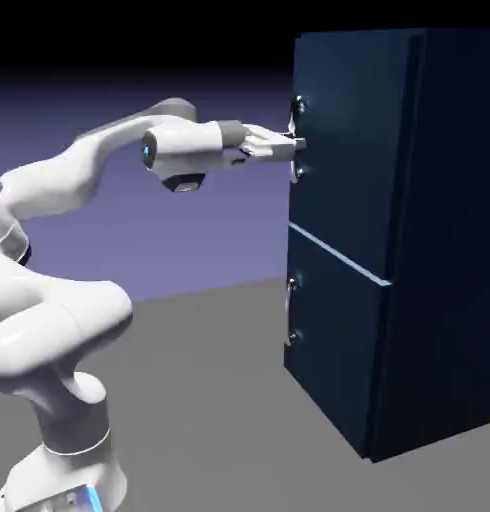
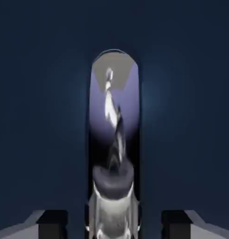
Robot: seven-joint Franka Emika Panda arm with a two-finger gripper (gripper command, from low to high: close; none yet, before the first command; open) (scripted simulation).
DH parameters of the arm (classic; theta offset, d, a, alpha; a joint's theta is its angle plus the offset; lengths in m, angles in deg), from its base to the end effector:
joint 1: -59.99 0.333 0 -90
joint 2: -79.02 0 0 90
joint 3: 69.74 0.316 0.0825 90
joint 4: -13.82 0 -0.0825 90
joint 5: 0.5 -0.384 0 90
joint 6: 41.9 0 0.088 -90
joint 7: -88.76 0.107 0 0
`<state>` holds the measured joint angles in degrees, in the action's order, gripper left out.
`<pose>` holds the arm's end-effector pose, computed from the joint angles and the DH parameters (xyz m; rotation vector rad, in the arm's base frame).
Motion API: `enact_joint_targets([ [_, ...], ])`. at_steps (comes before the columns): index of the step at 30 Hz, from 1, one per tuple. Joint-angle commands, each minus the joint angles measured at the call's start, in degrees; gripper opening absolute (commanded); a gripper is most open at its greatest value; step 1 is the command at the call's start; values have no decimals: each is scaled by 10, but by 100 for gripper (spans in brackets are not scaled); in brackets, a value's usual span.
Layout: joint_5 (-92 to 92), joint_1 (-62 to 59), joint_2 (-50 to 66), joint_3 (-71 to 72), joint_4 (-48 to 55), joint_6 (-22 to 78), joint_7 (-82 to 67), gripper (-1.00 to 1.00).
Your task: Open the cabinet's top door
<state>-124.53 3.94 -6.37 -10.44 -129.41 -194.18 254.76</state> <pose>0.3537 0.1416 0.5756 0.6110 1.4828 0.6175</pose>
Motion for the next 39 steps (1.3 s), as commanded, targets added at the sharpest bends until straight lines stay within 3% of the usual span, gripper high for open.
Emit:
enact_joint_targets([
  [1,-2,3,-16,-9,-15,25,0,-100],
  [7,-15,6,-105,-64,-96,175,0,-100],
  [20,116,98,-69,-331,-245,439,-169,-100],
  [30,288,96,35,-539,-244,605,-268,-100],
  [39,462,124,212,-711,-164,760,-370,-100],
])
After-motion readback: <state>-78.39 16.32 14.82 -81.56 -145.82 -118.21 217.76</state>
